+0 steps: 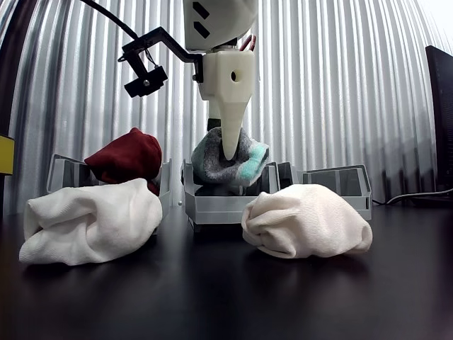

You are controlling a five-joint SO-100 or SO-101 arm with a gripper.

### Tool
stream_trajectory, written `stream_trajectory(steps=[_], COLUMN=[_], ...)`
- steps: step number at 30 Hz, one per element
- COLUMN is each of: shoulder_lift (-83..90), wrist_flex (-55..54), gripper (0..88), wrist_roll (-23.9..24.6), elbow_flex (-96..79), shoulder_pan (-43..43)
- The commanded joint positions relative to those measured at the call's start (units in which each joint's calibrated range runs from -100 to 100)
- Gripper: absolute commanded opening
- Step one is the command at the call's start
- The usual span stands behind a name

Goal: Put the sock in the container

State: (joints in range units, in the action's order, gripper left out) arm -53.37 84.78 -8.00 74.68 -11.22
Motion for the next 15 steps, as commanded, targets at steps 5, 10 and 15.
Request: stream_trajectory(steps=[5, 10, 15], shoulder_lift=[3.6, -0.5, -6.8], wrist_flex=[-10.4, -14.8, -15.5], gripper=[43.3, 43.3, 43.3], wrist_roll=[0.3, 0.3, 0.3], elbow_flex=[1.6, 1.9, 2.5], shoulder_pan=[-0.2, -0.3, -1.7])
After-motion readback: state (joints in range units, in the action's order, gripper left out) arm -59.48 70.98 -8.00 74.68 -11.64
